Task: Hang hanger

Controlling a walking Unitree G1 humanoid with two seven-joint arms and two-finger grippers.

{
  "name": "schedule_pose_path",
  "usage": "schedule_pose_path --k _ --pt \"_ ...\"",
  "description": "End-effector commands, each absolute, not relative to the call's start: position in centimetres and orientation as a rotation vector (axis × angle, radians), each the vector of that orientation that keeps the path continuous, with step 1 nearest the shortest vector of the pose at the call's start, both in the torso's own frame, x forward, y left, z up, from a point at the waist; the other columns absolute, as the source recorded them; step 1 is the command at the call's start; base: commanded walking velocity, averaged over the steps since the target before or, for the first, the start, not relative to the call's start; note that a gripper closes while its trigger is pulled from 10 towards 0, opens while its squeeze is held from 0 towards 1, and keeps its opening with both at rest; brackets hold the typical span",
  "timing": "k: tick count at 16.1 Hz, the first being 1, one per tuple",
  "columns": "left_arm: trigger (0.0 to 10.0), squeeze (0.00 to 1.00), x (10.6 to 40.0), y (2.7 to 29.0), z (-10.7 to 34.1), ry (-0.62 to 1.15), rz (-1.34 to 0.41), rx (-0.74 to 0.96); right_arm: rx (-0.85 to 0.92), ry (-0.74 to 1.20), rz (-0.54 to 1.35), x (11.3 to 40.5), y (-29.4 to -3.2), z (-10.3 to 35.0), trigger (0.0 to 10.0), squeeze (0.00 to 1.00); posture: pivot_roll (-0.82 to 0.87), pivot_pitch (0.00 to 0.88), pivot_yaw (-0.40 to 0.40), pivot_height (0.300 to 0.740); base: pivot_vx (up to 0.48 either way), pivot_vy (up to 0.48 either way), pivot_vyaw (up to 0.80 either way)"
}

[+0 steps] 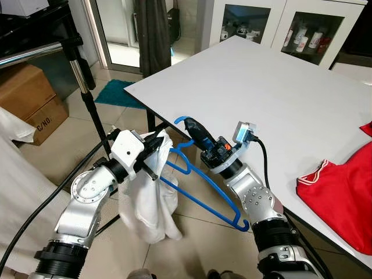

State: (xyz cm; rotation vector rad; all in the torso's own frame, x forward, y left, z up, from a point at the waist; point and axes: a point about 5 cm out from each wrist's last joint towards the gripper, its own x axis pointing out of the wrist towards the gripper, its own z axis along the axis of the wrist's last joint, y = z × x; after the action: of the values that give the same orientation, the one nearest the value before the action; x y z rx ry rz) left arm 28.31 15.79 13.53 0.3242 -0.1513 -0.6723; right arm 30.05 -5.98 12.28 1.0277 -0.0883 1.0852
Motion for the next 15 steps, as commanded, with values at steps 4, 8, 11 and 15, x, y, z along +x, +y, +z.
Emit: schedule_pose_path --k 4,8,11,15 --pt "10.0 0.0 28.8 16.3 14.9 -0.193 -0.655 0.35 1.008 -0.109 1.067 30.2 -6.2 12.4 10.0 0.0 0.1 0.0 0.027 0.74 0.0 0.0 0.0" --pt "10.0 0.0 29.8 16.6 16.5 -0.251 -0.625 0.378 0.908 -0.164 0.924 31.6 -7.0 12.8 10.0 0.0 0.09 0.0 0.027 0.74 0.0 0.0 0.0" --pt "10.0 0.0 30.4 16.6 17.7 -0.292 -0.592 0.377 0.876 -0.215 0.879 32.0 -7.4 13.7 10.0 0.0 0.09 0.0 0.027 0.74 0.0 0.0 0.0" --pt "10.0 0.0 31.4 16.8 18.4 -0.299 -0.527 0.376 0.82 -0.275 0.746 33.1 -8.3 14.5 10.0 0.0 0.08 0.0 0.024 0.74 0.0 0.0 0.0"
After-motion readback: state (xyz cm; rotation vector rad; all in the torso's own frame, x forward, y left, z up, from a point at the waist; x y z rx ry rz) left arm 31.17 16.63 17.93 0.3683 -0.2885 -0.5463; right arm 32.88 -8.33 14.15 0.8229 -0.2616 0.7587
